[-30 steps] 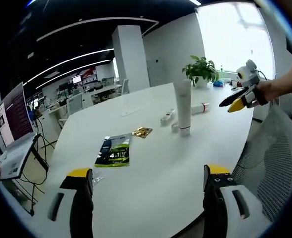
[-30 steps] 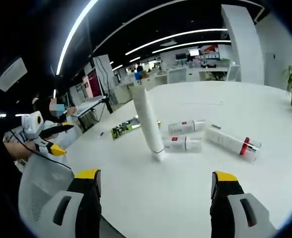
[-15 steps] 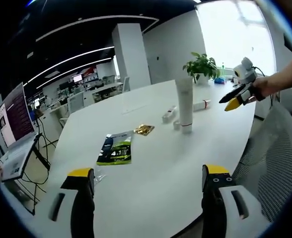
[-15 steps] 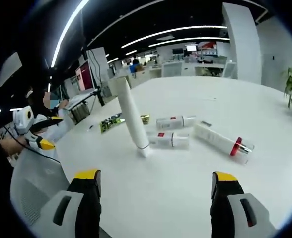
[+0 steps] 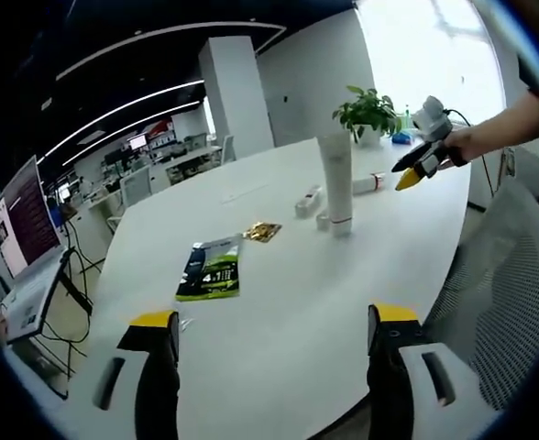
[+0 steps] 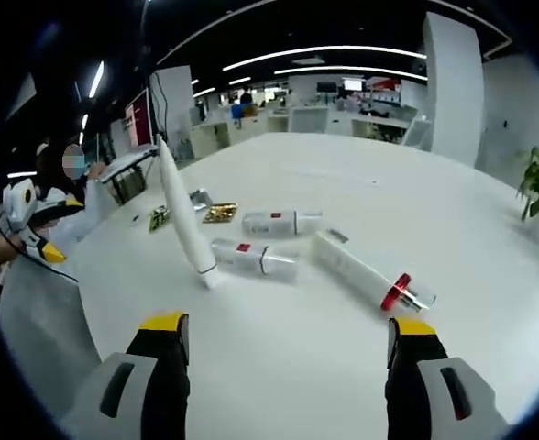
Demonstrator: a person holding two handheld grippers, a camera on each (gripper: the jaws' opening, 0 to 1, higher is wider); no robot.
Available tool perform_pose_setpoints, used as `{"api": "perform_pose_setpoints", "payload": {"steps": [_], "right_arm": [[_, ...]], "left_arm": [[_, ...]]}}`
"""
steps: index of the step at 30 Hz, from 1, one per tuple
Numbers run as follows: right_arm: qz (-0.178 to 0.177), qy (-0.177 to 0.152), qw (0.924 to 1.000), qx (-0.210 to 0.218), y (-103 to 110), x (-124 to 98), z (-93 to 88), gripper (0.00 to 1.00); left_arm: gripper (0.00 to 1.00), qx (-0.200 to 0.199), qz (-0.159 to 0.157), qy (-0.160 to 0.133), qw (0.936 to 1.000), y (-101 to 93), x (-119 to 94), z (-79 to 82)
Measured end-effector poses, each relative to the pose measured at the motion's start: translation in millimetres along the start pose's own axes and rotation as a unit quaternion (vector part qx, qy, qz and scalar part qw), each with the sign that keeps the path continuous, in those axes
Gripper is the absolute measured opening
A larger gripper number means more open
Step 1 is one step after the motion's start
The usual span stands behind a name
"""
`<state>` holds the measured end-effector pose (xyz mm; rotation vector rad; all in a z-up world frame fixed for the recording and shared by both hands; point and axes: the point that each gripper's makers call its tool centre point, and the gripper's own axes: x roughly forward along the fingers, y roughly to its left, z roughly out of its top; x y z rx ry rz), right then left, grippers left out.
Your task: Arrange the skincare products in the storage area until every visible bottle or jar stands upright without overlapping.
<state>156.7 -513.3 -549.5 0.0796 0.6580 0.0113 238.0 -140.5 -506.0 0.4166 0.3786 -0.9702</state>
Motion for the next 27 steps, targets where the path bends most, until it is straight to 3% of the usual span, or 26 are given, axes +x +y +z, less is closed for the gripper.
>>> {"api": "perform_pose_setpoints", "payload": {"steps": [16,27], "right_arm": [[-0.023,0.049,0.9957,-0.075,-65.5,20.9,1.5,0.79],[-0.022,0.081,0.9923,-0.091,-98.2,31.9,-11.8,0.7]], "left_arm": [[0.77,0.004,0.003,0.023,0.9997,1.9,2.5,-9.0],[0.76,0.006,0.009,0.044,0.999,4.3,4.0,-16.0]]}}
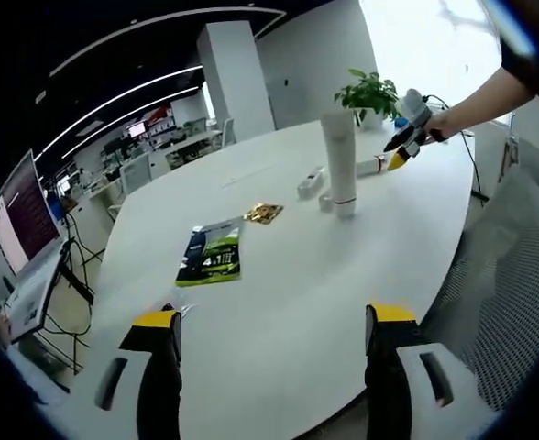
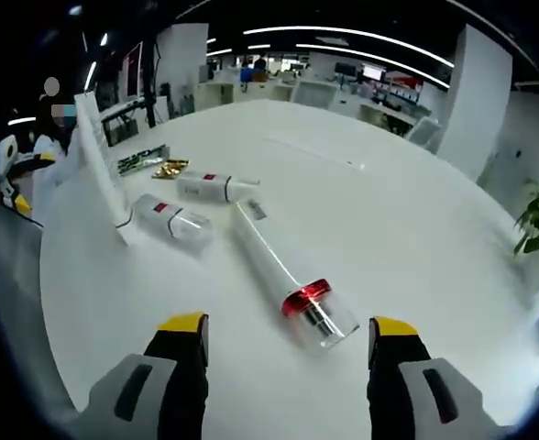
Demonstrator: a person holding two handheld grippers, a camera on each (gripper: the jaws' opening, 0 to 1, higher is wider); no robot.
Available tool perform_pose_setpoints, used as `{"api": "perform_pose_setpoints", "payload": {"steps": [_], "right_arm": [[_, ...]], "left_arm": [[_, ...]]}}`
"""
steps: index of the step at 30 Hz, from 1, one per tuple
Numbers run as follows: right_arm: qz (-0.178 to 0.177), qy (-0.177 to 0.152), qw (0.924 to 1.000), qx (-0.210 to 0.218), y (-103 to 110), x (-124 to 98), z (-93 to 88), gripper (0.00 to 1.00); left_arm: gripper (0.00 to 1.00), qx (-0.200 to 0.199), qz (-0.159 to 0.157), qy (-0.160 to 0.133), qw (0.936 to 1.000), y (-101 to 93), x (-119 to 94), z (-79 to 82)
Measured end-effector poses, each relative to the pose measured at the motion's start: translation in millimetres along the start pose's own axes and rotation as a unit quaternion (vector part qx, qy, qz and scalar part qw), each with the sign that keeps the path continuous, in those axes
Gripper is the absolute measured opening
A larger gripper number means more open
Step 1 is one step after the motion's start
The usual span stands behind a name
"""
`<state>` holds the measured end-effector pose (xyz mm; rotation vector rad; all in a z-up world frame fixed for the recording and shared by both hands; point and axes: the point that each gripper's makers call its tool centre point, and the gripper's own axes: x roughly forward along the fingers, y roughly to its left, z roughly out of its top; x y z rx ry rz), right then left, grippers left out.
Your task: Arrange the skincare products in the storage area until every visible bottle or jar stands upright without overlapping.
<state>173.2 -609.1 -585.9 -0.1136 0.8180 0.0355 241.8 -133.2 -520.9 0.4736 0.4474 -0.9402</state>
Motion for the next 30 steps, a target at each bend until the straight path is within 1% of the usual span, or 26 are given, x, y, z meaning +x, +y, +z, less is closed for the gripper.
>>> {"api": "perform_pose_setpoints", "payload": {"steps": [2,6,10,15,17,19,21,22,24,26,27,28,30], "right_arm": [[0.001,-0.002,0.9999,0.012,-7.2,6.4,-4.4,0.68],[0.004,-0.008,0.9996,0.027,-14.5,16.5,-13.3,0.62],[0.013,-0.016,0.9991,0.038,-15.0,23.7,-14.5,0.59],[0.022,-0.017,0.9994,0.02,-8.7,29.0,-15.5,0.56],[0.029,-0.026,0.9991,0.017,-6.5,28.3,-10.3,0.54],[0.03,-0.031,0.999,0.012,-8.1,29.8,-8.3,0.5],[0.031,-0.032,0.9989,0.012,-8.5,28.4,-8.7,0.45],[0.029,-0.031,0.9991,0.002,-9.9,28.1,-8.9,0.41],[0.041,-0.033,0.9986,0.0,-4.3,27.1,-9.1,0.35],[0.042,-0.036,0.9984,-0.013,-0.2,25.7,-8.9,0.32],[0.042,-0.034,0.9985,-0.011,1.2,25.3,-8.9,0.32],[0.042,-0.033,0.9986,-0.01,-2.0,26.7,-8.0,0.31],[0.035,-0.028,0.999,-0.009,-3.5,26.6,-7.7,0.27]], "left_arm": [[0.76,0.001,0.001,0.006,1.0,0.5,1.3,-3.4],[0.76,0.001,0.0,0.016,0.9999,0.1,2.7,-6.5],[0.76,-0.001,0.0,0.024,0.9997,-1.1,3.7,-7.7],[0.76,-0.003,0.001,0.037,0.9993,-0.7,4.4,-13.2],[0.76,-0.004,0.001,0.041,0.9992,-0.9,5.1,-13.8],[0.75,-0.003,0.001,0.045,0.999,-1.5,5.7,-14.8],[0.75,-0.002,0.001,0.046,0.9989,-1.6,5.6,-15.5],[0.75,-0.002,0.0,0.049,0.9988,-2.3,5.7,-15.9],[0.75,-0.002,0.001,0.051,0.9987,-1.7,5.3,-17.7],[0.75,-0.002,0.0,0.051,0.9987,-1.6,5.3,-18.3],[0.75,-0.002,0.0,0.052,0.9986,-1.7,5.3,-18.8],[0.75,-0.001,0.0,0.053,0.9986,-0.9,5.5,-20.1],[0.75,-0.001,0.0,0.053,0.9986,-0.5,5.6,-20.6]]}}
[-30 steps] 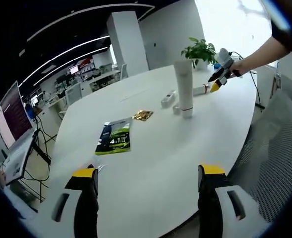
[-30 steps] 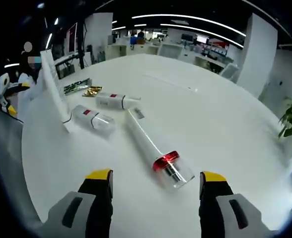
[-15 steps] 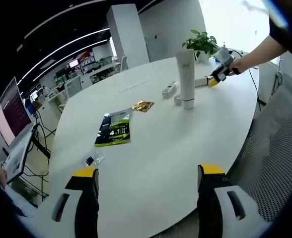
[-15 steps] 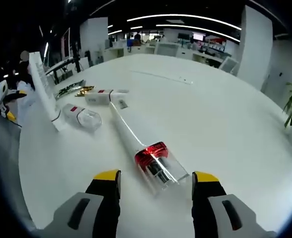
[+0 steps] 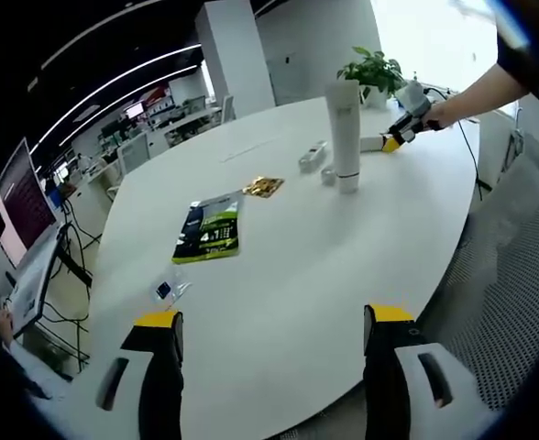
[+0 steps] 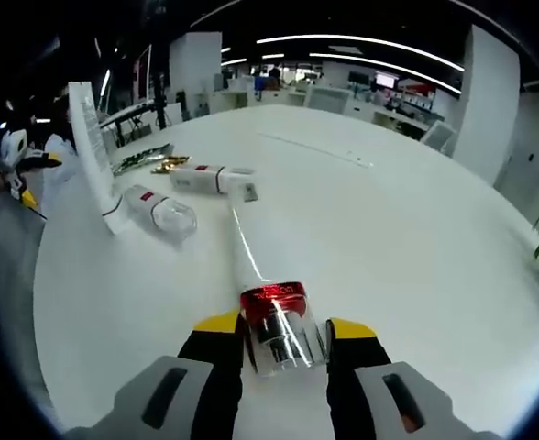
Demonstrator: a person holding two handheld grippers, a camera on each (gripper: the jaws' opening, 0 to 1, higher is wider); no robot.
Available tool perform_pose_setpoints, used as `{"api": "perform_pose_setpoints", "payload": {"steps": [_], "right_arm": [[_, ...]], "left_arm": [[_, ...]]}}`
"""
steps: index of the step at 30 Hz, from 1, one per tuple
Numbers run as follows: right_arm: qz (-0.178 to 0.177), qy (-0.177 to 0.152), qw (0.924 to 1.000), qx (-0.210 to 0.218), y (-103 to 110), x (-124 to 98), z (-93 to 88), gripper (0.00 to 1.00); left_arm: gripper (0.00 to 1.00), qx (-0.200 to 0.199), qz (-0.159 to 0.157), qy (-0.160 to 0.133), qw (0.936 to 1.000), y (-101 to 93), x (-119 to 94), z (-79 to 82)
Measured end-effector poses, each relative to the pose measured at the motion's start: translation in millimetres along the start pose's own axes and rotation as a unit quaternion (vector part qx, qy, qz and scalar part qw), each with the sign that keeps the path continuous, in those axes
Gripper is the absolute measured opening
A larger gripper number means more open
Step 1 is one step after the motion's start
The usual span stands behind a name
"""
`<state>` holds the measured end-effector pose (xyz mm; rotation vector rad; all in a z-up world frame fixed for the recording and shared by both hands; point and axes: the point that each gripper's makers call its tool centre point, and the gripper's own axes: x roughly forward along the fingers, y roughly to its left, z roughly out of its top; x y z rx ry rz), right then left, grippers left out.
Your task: Arrange the skincare products in the storage area until every visible bottle or jar stands upright without overlapping.
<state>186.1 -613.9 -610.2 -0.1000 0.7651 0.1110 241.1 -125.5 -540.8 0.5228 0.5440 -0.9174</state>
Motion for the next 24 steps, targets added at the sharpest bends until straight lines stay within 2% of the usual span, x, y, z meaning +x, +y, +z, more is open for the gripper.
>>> {"api": "perform_pose_setpoints", "payload": {"steps": [2,3,7,9,12,13,15,19,24], "right_arm": [[-0.002,0.003,1.0,-0.003,0.5,1.0,1.7,0.25],[-0.007,0.018,0.9998,0.008,-0.7,-0.2,-2.9,0.25],[-0.014,0.049,0.9982,-0.032,4.4,-0.2,-2.0,0.23],[-0.013,0.049,0.9983,-0.029,15.2,-3.8,2.2,0.22],[-0.011,0.054,0.9976,-0.043,17.2,-13.2,9.6,0.22],[-0.013,0.067,0.9952,-0.07,15.7,-18.1,11.4,0.22],[-0.011,0.088,0.9913,-0.097,18.1,-24.1,13.4,0.21],[-0.005,0.112,0.9854,-0.128,19.3,-37.2,20.9,0.21],[0.007,0.155,0.9694,-0.19,24.4,-58.3,37.9,0.21]], "left_arm": [[0.75,0.0,-0.001,0.001,1.0,0.1,0.2,-0.9],[0.75,0.001,-0.001,0.002,1.0,0.0,0.2,-1.0],[0.75,0.003,-0.002,0.002,1.0,-2.1,-0.1,0.4],[0.74,0.004,-0.004,0.001,1.0,-3.1,-0.4,1.4],[0.74,0.007,-0.004,-0.001,1.0,-5.0,-1.1,3.6],[0.74,0.007,-0.005,-0.003,1.0,-5.6,-1.6,4.9],[0.74,0.007,-0.005,-0.004,1.0,-6.5,-2.1,6.4],[0.75,0.011,-0.004,-0.006,0.9999,-5.8,-2.3,6.5],[0.74,0.012,0.007,-0.011,0.9998,-2.5,-3.8,9.0]]}}
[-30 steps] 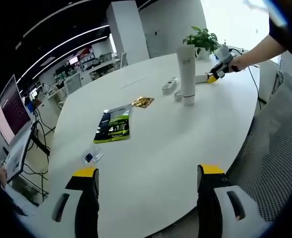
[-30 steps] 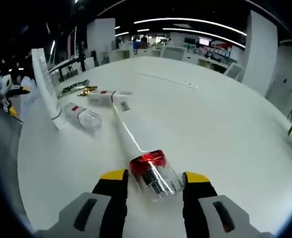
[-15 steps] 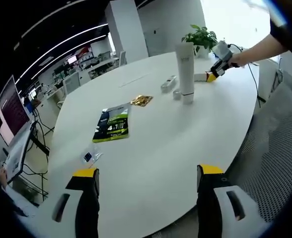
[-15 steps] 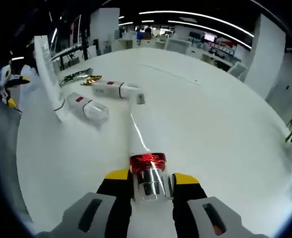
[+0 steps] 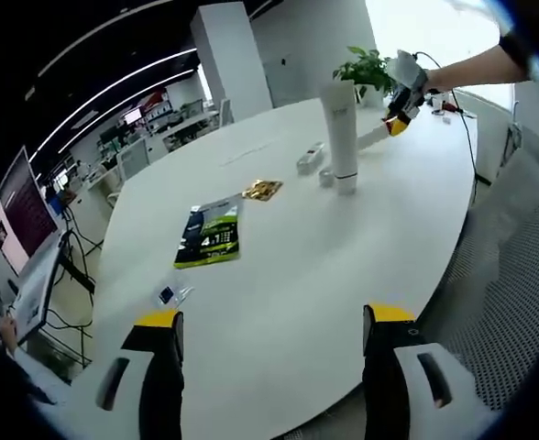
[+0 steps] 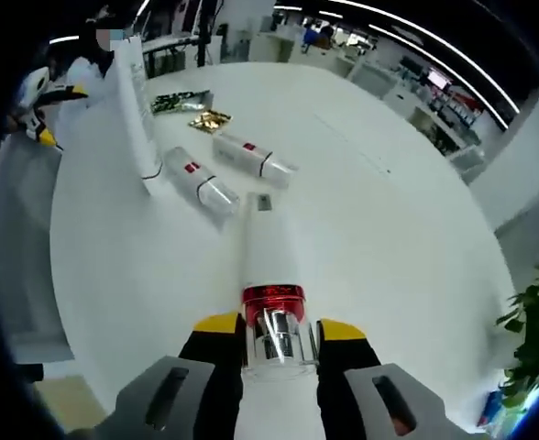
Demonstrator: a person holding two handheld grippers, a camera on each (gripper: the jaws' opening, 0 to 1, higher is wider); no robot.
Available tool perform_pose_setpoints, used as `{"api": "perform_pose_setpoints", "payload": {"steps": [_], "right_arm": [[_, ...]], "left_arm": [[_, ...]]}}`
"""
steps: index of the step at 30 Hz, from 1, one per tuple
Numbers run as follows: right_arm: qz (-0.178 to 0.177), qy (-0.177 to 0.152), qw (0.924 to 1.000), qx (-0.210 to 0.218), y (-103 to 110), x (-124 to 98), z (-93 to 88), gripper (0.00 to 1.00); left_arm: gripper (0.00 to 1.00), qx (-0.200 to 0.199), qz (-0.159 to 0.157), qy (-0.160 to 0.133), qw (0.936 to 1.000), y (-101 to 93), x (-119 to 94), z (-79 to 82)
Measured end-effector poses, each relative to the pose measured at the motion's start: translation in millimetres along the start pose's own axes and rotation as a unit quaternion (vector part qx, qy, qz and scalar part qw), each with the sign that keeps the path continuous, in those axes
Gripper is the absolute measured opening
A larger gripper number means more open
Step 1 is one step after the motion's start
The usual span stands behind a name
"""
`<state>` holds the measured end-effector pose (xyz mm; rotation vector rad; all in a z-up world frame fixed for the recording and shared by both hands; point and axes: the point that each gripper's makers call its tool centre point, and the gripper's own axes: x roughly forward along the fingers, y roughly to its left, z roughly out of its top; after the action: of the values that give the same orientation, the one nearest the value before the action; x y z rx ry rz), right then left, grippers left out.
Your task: Arrange the skincare products in the storage area until every visible bottle or jar stands upright without overlapping.
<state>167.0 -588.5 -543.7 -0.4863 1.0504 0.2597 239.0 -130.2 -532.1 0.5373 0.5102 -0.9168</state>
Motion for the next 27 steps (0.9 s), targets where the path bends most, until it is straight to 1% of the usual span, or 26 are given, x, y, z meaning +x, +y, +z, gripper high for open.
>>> {"api": "perform_pose_setpoints", "payload": {"steps": [1,3,5,10,12,15,17,19,20,22,24,27], "right_arm": [[0.0,0.002,1.0,-0.009,-0.1,-4.1,2.3,0.21],[0.005,0.004,1.0,-0.007,0.4,-9.6,7.1,0.21],[0.009,0.012,0.9997,-0.019,0.2,-15.2,13.0,0.21],[0.014,0.022,0.9982,-0.054,9.4,-34.6,30.6,0.2],[0.016,0.024,0.9977,-0.061,12.8,-41.1,36.8,0.2],[0.024,0.031,0.9959,-0.082,22.1,-45.0,42.6,0.2],[0.032,0.038,0.9942,-0.095,23.8,-46.2,47.5,0.2],[0.043,0.05,0.991,-0.117,28.5,-47.4,50.5,0.2],[0.057,0.066,0.9879,-0.128,34.2,-46.9,46.8,0.2],[0.075,0.079,0.9826,-0.15,38.5,-45.1,49.6,0.2],[0.089,0.093,0.9785,-0.162,43.7,-43.8,52.5,0.2],[0.094,0.102,0.9749,-0.174,46.4,-40.0,58.3,0.21]], "left_arm": [[0.74,-0.002,0.002,-0.005,1.0,0.9,-1.0,1.9],[0.74,-0.007,0.002,-0.01,0.9999,2.3,-1.7,2.7],[0.74,-0.009,0.003,-0.017,0.9998,3.4,-2.3,3.8],[0.74,-0.008,0.003,-0.027,0.9996,3.2,-3.7,7.0],[0.74,-0.01,0.003,-0.028,0.9995,3.7,-3.7,6.8],[0.74,-0.013,0.004,-0.034,0.9993,5.0,-4.4,8.4],[0.74,-0.014,0.003,-0.035,0.9993,4.6,-4.4,9.1],[0.74,-0.014,0.001,-0.037,0.9992,4.7,-4.3,9.4],[0.74,-0.013,0.001,-0.039,0.9992,4.7,-4.7,10.2],[0.74,-0.013,0.002,-0.04,0.9991,5.3,-4.8,10.2],[0.74,-0.015,0.002,-0.042,0.999,6.1,-5.4,10.6],[0.74,-0.018,0.007,-0.043,0.9989,8.3,-6.2,10.4]]}}
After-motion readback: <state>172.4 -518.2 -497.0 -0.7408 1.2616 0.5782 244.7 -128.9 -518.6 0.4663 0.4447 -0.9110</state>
